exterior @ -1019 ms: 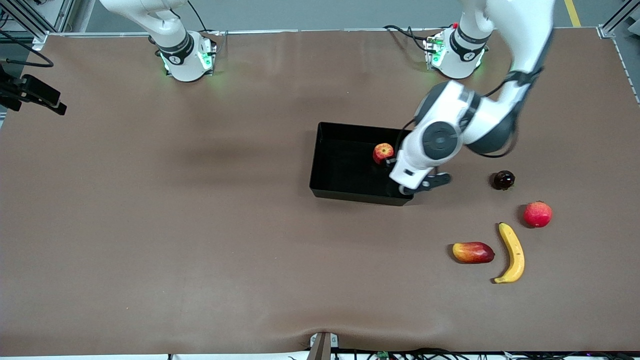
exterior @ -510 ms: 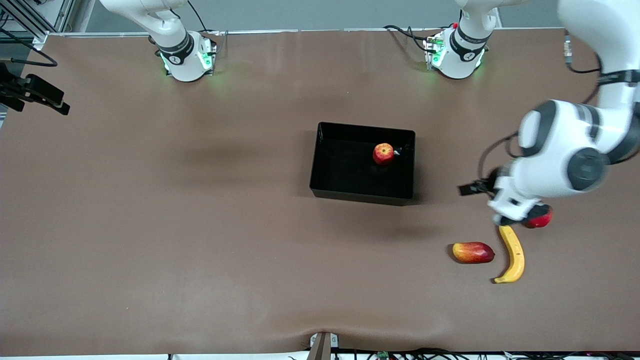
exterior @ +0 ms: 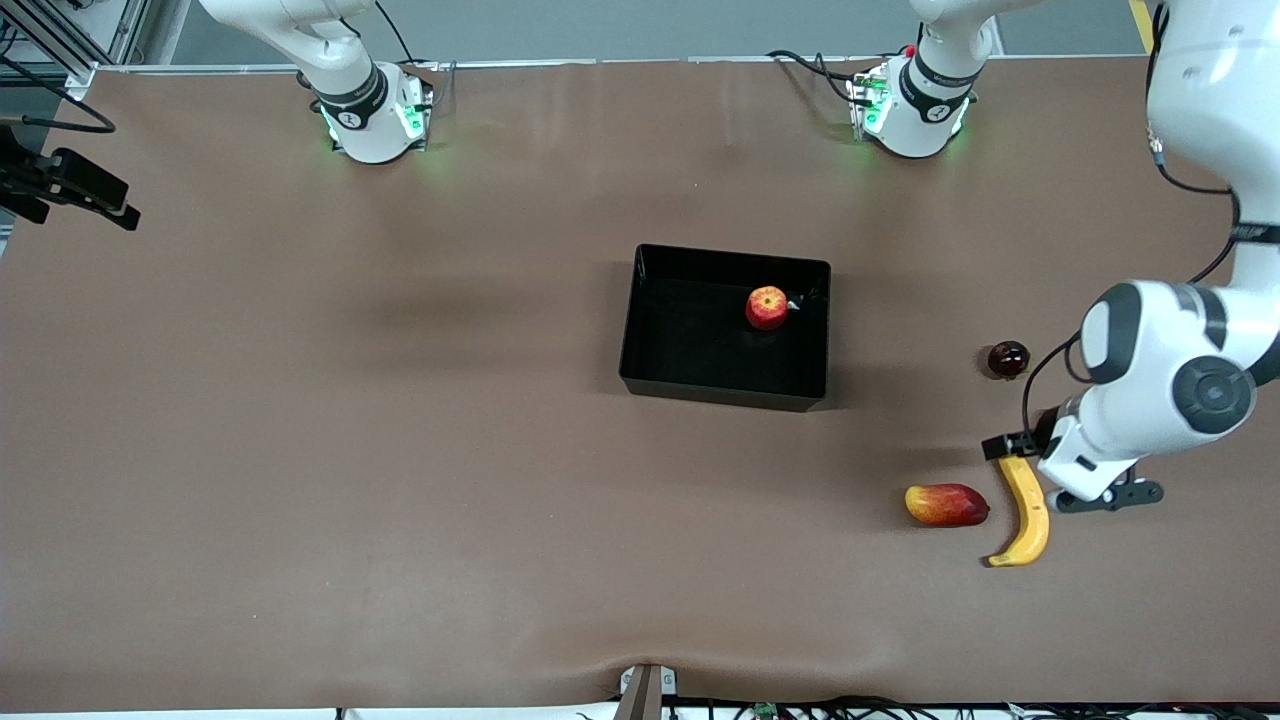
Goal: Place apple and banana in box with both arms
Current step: 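Move the left gripper to the yellow banana, then grasp the yellow banana with the left gripper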
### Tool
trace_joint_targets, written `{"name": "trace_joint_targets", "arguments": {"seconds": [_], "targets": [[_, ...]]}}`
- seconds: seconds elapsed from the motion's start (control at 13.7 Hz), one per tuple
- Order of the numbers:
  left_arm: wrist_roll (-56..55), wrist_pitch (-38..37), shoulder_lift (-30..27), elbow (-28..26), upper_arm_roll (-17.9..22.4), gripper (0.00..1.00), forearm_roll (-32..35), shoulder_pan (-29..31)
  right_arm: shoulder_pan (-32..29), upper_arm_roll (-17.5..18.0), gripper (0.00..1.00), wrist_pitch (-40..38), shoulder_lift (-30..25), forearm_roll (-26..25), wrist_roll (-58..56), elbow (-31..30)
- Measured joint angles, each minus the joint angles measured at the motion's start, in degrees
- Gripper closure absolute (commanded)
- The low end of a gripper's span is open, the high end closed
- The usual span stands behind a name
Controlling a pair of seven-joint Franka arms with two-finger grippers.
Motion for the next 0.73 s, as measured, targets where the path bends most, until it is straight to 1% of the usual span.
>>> {"name": "trace_joint_targets", "arguments": {"seconds": [0.22,0.36,0.51,0.58,0.73], "targets": [[3.15,2.38,3.8,2.57,0.27,0.13,1.03,1.17,-4.65,4.66,0.0,0.42,0.01,0.0,-0.98,0.01],[5.75,3.87,5.39,3.8,1.02,0.17,1.12,1.77,-6.26,5.7,0.0,0.61,0.01,0.0,-2.39,0.01],[6.91,6.35,6.85,4.03,2.51,0.18,1.46,1.82,-6.38,5.91,0.0,0.64,0.01,0.0,-2.62,0.01],[7.26,7.95,7.83,4.08,3.02,0.22,2.38,1.85,-6.38,6.04,0.0,0.64,0.01,0.01,-2.62,0.01],[7.33,10.82,9.86,4.24,4.14,0.36,4.57,1.87,-6.38,6.16,0.0,0.64,0.01,0.01,-2.62,0.01]]}}
